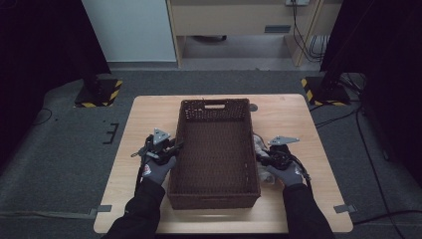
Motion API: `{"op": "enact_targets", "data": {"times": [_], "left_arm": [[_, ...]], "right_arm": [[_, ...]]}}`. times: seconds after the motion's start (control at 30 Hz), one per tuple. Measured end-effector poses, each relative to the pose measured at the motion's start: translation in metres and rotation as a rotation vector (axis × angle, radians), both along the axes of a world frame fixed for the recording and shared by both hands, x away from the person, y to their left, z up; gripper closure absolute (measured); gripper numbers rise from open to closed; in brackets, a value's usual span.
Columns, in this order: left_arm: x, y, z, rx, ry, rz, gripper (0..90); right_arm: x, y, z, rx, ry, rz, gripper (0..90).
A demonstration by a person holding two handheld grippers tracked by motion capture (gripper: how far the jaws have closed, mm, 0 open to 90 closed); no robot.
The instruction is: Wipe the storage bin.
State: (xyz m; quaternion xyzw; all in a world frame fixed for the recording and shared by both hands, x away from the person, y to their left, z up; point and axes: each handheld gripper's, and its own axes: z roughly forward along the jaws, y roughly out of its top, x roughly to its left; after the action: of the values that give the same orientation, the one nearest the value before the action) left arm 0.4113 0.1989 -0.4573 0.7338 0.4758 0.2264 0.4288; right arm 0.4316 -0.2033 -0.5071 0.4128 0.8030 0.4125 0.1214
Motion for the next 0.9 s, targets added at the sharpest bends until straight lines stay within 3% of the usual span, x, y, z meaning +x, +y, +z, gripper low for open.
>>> {"op": "enact_targets", "data": {"times": [0.13, 0.23, 0.33, 0.4, 0.47, 0.57, 0.8, 0.9], "left_arm": [[0.0, 0.0, 0.0, 0.008, -0.008, -0.005, 66.8], [0.001, 0.002, -0.001, 0.008, -0.011, 0.001, 59.5], [0.002, 0.004, -0.002, 0.001, -0.008, 0.004, 54.0], [0.002, 0.003, -0.001, 0.007, -0.011, -0.001, 55.7], [0.001, 0.003, -0.001, 0.008, -0.011, -0.002, 56.7], [0.001, 0.002, -0.001, 0.005, -0.015, -0.012, 60.5], [0.001, 0.0, 0.0, 0.021, -0.011, -0.012, 66.0], [0.003, 0.001, 0.0, 0.017, -0.009, -0.015, 66.2]], "right_arm": [[0.001, -0.001, 0.003, 0.016, -0.008, -0.013, 67.5], [-0.001, -0.005, 0.018, 0.053, -0.069, -0.031, 67.4], [-0.006, -0.012, 0.036, 0.136, -0.15, -0.039, 67.4], [-0.011, -0.015, 0.045, 0.159, -0.197, -0.027, 67.4], [-0.014, -0.015, 0.047, 0.166, -0.211, -0.018, 67.5], [-0.013, -0.014, 0.042, 0.152, -0.194, -0.002, 67.6], [-0.006, 0.002, 0.005, 0.014, -0.049, 0.017, 67.5], [-0.004, 0.007, -0.001, -0.015, -0.035, 0.014, 67.5]]}}
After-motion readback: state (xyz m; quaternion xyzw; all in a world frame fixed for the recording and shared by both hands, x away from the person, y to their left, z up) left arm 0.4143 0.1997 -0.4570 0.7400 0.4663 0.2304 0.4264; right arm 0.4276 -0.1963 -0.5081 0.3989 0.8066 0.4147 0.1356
